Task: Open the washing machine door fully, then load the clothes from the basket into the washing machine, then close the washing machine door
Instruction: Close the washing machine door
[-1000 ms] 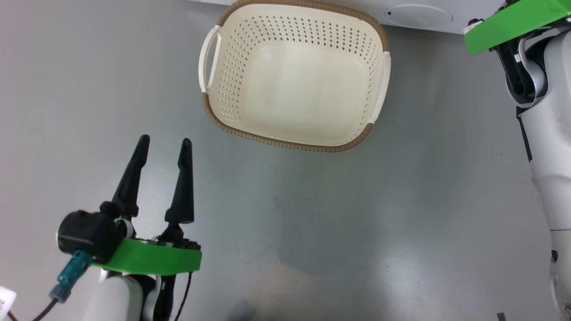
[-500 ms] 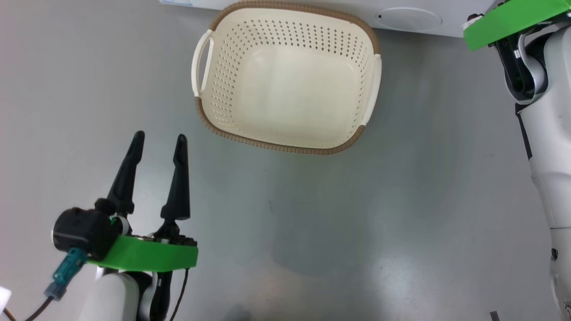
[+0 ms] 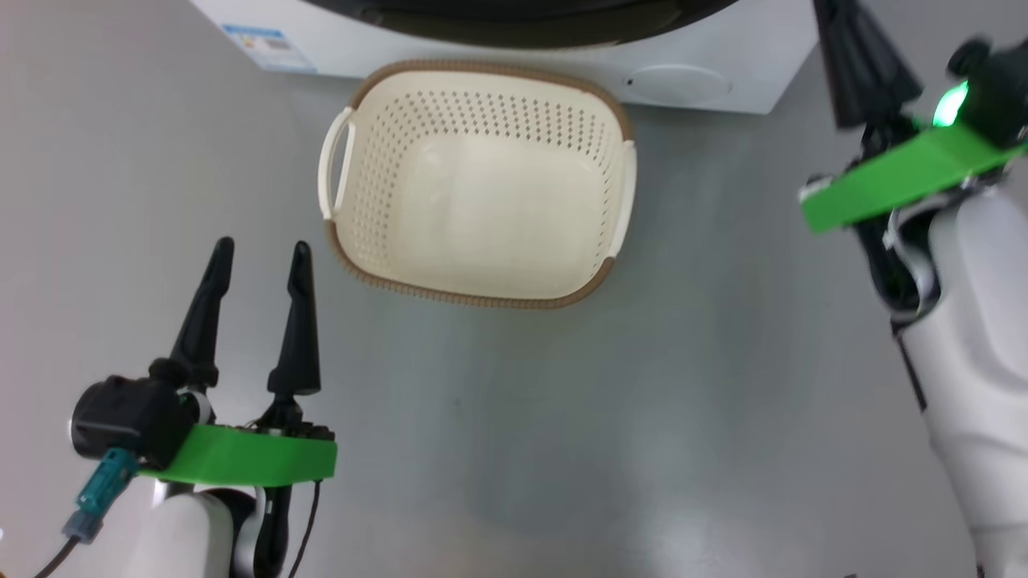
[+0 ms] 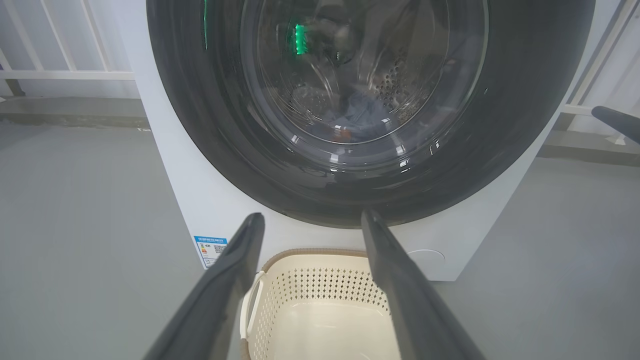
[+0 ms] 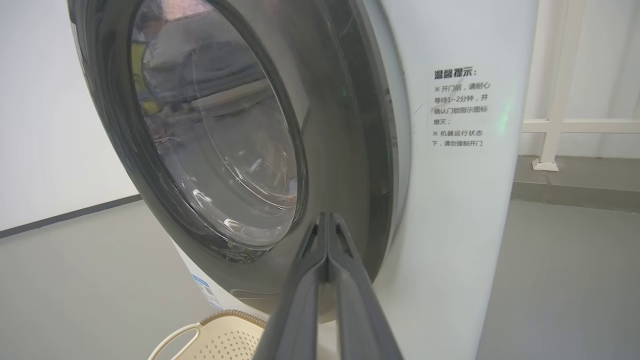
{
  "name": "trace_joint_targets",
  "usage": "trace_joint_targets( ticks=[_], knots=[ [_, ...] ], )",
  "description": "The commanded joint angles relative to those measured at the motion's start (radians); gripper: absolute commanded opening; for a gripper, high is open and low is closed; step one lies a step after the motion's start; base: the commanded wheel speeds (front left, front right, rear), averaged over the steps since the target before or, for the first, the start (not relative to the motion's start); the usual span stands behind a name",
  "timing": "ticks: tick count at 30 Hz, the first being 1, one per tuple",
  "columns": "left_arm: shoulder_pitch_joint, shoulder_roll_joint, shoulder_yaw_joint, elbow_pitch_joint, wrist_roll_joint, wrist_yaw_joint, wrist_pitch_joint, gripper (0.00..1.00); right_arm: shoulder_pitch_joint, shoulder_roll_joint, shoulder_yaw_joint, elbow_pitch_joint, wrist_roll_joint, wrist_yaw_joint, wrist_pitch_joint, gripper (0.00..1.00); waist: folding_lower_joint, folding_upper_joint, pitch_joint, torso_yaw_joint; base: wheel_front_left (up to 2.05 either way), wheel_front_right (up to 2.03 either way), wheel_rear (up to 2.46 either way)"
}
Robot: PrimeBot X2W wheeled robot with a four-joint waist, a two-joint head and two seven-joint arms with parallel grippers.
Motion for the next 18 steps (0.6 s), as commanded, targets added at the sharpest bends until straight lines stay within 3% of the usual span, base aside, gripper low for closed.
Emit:
trace_joint_targets(
  ticks=[1, 6, 7, 9, 10, 11, 18],
  knots=[
    [0.019, 0.021, 0.043, -0.016, 0.016, -0.002, -0.006, 1.0, 0.059, 0.02, 0.015, -0.044, 0.014, -0.006, -0.003, 0.0, 0.0, 0.0, -0.043, -0.035, 0.0, 0.0, 0.0],
    [0.045, 0.021, 0.062, -0.01, 0.032, -0.003, -0.006, 1.0, 0.179, 0.026, 0.005, -0.1, -0.016, -0.006, -0.003, 0.0, 0.0, 0.0, -0.096, -0.074, 0.0, 0.0, 0.0],
    [0.051, 0.021, 0.067, -0.009, 0.035, -0.003, -0.006, 1.0, 0.203, 0.034, -0.002, -0.112, -0.02, -0.006, -0.003, 0.09, 0.0, 0.0, -0.107, -0.084, 0.0, 0.0, 0.0],
    [0.066, 0.021, 0.079, -0.008, 0.043, -0.005, -0.006, 1.0, 0.246, 0.044, -0.011, -0.132, -0.037, -0.006, -0.003, 0.43, 0.0, 0.0, -0.127, -0.103, 0.0, 0.0, 0.0],
    [0.073, 0.021, 0.085, -0.006, 0.046, -0.006, -0.006, 1.0, 0.266, 0.054, -0.028, -0.144, -0.039, -0.006, -0.003, 0.53, 0.0, 0.0, -0.137, -0.112, 0.0, 0.0, 0.0],
    [0.079, 0.021, 0.089, -0.005, 0.049, -0.007, -0.006, 1.0, 0.287, 0.059, -0.037, -0.156, -0.047, -0.006, -0.003, 1.0, 0.0, 0.0, -0.147, -0.12, 0.0, 0.0, 0.0],
    [0.119, 0.021, 0.115, 0.01, 0.064, -0.009, -0.006, 1.0, 0.414, 0.087, -0.072, -0.215, -0.068, -0.006, -0.003, 1.0, 0.0, 0.0, -0.214, -0.173, 0.0, 0.0, 0.0]
  ],
)
